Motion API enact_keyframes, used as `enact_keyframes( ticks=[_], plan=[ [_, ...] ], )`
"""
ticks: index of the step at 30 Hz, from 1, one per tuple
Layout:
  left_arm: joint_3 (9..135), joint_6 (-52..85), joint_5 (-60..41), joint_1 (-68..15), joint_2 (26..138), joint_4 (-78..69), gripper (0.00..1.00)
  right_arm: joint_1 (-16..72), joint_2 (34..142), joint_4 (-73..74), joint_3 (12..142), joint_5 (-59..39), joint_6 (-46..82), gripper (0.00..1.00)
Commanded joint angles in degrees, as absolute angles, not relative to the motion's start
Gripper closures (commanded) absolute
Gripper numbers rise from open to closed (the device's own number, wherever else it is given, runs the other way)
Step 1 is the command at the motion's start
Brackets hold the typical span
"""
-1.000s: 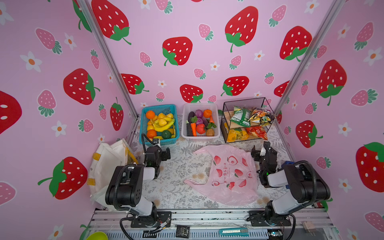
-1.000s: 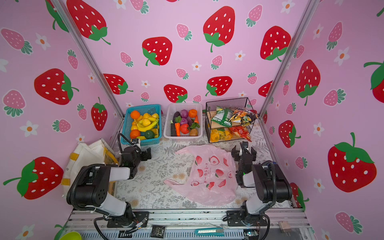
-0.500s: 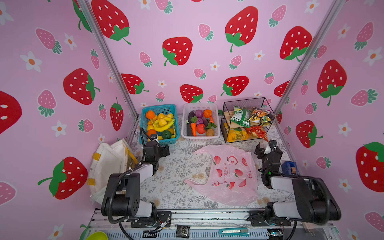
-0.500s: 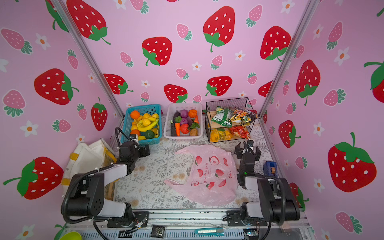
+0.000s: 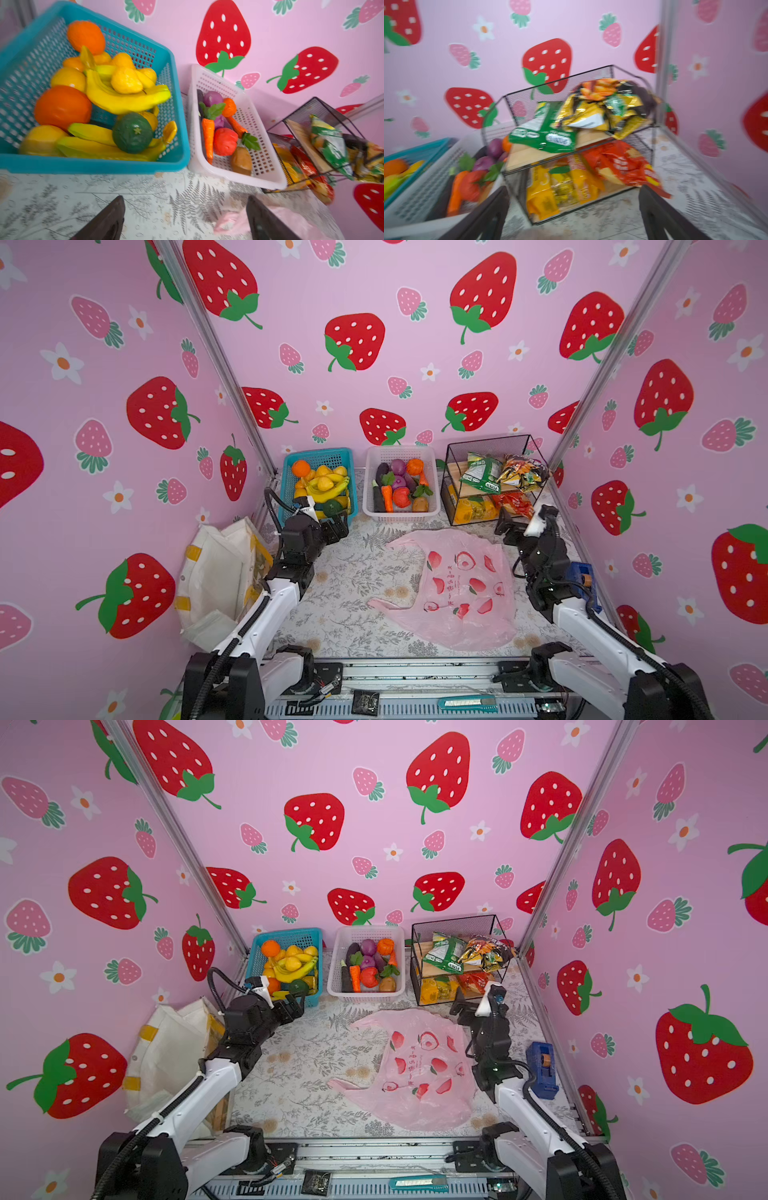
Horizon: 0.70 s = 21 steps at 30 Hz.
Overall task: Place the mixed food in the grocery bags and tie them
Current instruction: 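Reach left gripper to the white tote rim while right gripper nears the rack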
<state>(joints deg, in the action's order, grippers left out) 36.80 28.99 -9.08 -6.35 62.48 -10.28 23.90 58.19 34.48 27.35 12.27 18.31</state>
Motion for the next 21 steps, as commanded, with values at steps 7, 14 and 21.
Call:
enact_keyframes(
  ticks=[7, 14, 21],
  plan=[
    [61.5, 24.6, -6.5, -10.2, 58.8, 35.0, 0.12, 40.3, 69.0, 19.2, 38.5, 0.2, 10.7, 0.00],
    [71.7, 13.5, 21.9, 0.4, 54.0, 59.0, 0.11, 40.9, 69.5, 24.1, 34.0, 1.8, 11.1, 0.00],
    [66.9, 12.8, 15.6, 14.9, 56.7, 58.7, 0.08, 40.9, 66.0, 27.6, 30.1, 3.1, 12.0, 0.00]
  ],
)
